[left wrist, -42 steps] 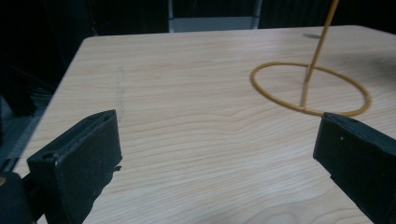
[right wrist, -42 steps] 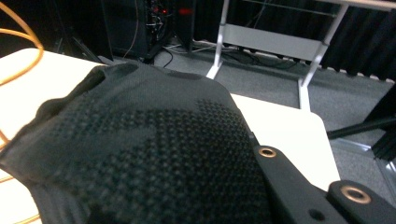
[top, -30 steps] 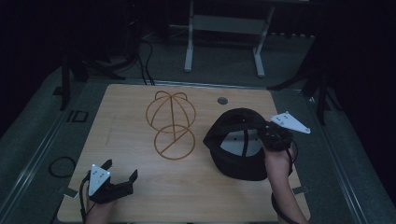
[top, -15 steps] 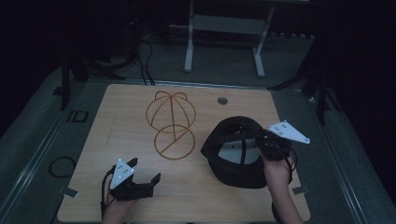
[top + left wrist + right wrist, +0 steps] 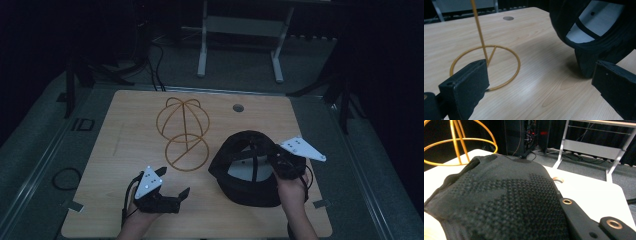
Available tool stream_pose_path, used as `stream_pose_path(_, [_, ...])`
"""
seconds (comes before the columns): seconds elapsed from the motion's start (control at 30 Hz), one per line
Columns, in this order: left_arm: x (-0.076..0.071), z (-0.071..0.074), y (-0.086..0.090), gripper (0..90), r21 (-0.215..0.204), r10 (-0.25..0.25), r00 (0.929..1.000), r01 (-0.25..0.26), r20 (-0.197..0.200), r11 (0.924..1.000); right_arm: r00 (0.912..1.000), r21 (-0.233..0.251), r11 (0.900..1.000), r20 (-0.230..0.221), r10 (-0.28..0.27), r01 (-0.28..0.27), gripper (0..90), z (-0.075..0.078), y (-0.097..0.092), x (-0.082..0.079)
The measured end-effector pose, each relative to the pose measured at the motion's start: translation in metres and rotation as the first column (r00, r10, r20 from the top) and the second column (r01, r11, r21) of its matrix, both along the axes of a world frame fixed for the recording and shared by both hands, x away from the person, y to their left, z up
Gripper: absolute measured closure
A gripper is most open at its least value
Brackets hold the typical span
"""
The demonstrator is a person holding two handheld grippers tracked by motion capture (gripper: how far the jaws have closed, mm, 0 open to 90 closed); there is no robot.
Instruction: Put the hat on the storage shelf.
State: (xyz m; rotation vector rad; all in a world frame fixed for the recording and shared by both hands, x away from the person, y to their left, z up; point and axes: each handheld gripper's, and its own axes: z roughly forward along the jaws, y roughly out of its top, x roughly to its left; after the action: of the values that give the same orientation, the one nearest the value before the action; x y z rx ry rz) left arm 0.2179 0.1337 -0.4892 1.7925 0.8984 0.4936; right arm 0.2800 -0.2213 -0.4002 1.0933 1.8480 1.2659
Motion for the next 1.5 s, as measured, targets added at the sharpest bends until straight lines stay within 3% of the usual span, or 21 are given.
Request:
stream_pose_path(0.3, [0.008,0.013,-0.023,1.4,-0.024,-0.067,0.9977,0.067,0.002,0.9974,0.9989,-0.013,0.9989,0.008,0.046,-0.046,88.6,0.001,0.011,-0.011])
stream_pose_path(0.43, [0.012,0.020,-0.036,1.4,0.000,-0.097,0.9946,0.097,0.037,0.9953,0.9974,-0.014,0.9975,0.018,0.069,-0.069,88.5,0.003,0.016,-0.014])
stream_pose_path(0.6, [0.017,0.027,-0.046,1.5,0.008,-0.126,0.9908,0.126,0.050,0.9921,0.9944,-0.009,0.9948,0.031,0.101,-0.101,88.5,0.006,0.021,-0.021])
stream_pose_path(0.83, [0.026,0.037,-0.045,7.1,-0.007,-0.158,0.9859,0.159,0.054,0.9873,0.9828,-0.025,0.9839,0.048,0.178,-0.177,88.5,0.010,0.029,-0.032])
stream_pose_path(0.9, [0.026,0.037,-0.044,9.9,-0.015,-0.161,0.9852,0.162,0.060,0.9867,0.9755,-0.015,0.9769,0.052,0.214,-0.213,88.5,0.011,0.031,-0.035])
stream_pose_path(1.0, [0.024,0.037,-0.043,17.4,-0.033,-0.165,0.9838,0.167,0.071,0.9853,0.9699,-0.029,0.9713,0.055,0.237,-0.236,88.5,0.012,0.035,-0.039])
stream_pose_path(1.1, [0.025,0.037,-0.041,35.6,-0.053,-0.183,0.9813,0.186,0.060,0.9811,0.9651,-0.044,0.9661,0.054,0.256,-0.254,88.5,0.011,0.038,-0.042])
stream_pose_path(1.23, [0.025,0.039,-0.039,51.9,-0.060,-0.159,0.9848,0.163,0.069,0.9847,0.9605,-0.057,0.9604,0.041,0.275,-0.273,88.5,0.009,0.041,-0.043])
stream_pose_path(1.27, [0.026,0.040,-0.038,59.8,-0.068,-0.155,0.9856,0.160,0.067,0.9848,0.9584,-0.052,0.9582,0.036,0.283,-0.281,88.5,0.008,0.041,-0.043])
stream_pose_path(1.43, [0.026,0.045,-0.037,84.8,-0.042,-0.106,0.9902,0.110,0.091,0.9930,0.9583,-0.045,0.9576,0.014,0.285,-0.285,88.4,0.004,0.045,-0.044])
stream_pose_path(1.5, [0.026,0.047,-0.037,86.5,-0.047,-0.092,0.9918,0.096,0.089,0.9943,0.9587,-0.047,0.9579,0.010,0.284,-0.283,88.4,0.003,0.046,-0.045])
